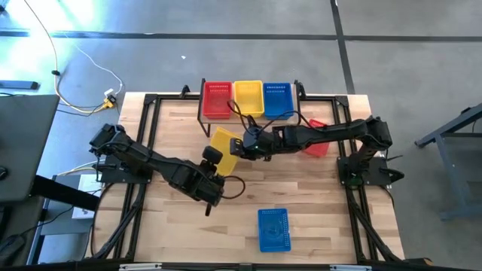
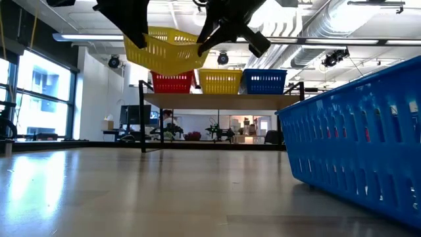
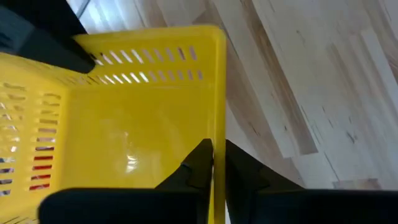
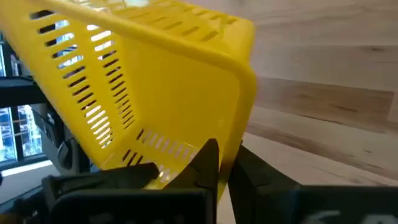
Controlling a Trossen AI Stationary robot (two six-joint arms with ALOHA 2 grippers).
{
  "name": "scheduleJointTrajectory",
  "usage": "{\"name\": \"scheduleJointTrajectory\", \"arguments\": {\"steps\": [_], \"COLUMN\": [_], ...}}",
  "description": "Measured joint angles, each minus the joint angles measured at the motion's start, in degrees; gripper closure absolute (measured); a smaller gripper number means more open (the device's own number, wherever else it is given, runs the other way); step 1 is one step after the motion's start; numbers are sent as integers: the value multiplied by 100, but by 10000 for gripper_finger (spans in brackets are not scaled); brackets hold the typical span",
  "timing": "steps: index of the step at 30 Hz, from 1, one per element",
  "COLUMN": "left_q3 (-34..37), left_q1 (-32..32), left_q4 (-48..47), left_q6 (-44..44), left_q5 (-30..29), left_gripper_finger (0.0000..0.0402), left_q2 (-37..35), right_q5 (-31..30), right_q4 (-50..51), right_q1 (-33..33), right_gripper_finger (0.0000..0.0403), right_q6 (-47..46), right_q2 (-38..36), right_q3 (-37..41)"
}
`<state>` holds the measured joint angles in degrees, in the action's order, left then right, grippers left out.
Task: Stack baskets on shelf by color
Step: Stack the yellow bin on top of the yellow bin on the shelf
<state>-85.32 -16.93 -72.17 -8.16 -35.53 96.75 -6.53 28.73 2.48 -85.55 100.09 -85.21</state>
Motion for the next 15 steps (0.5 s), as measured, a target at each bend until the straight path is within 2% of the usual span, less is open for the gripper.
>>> {"name": "scheduleJointTrajectory", "arguments": {"steps": [6,11,15], "left_q3": [0,0,0], "left_q1": [48,52,52], "left_q4": [132,130,126], "left_q6": [-71,-153,-151], "left_q5": [84,466,533], "left_gripper_finger": [359,331,302], "left_q2": [0,0,0], "right_q5": [-49,-55,-299], "right_q4": [3,30,160], "right_q1": [4,13,13], "right_gripper_finger": [399,401,402], "right_q6": [183,313,358], "right_q2": [0,0,0], "right_q3": [0,0,0]}}
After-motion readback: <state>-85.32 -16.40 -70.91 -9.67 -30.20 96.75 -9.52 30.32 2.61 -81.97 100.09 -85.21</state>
